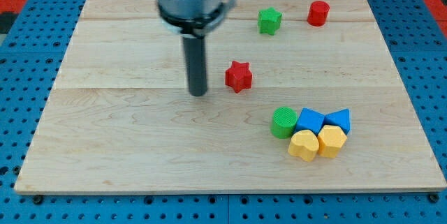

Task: Push the red star into blue triangle

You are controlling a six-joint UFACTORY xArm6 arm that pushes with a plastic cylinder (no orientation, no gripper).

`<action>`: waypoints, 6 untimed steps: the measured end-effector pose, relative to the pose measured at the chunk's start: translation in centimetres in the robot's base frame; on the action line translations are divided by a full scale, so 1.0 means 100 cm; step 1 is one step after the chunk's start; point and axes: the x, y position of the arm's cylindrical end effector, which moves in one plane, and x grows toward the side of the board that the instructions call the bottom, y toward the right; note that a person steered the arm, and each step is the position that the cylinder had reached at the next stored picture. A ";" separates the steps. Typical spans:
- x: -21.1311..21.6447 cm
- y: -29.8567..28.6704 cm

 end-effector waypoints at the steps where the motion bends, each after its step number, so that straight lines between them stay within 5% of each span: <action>1: 0.000 -0.010; 2: -0.009 -0.040; 3: -0.042 0.003; 5: -0.001 0.096; 6: -0.047 0.068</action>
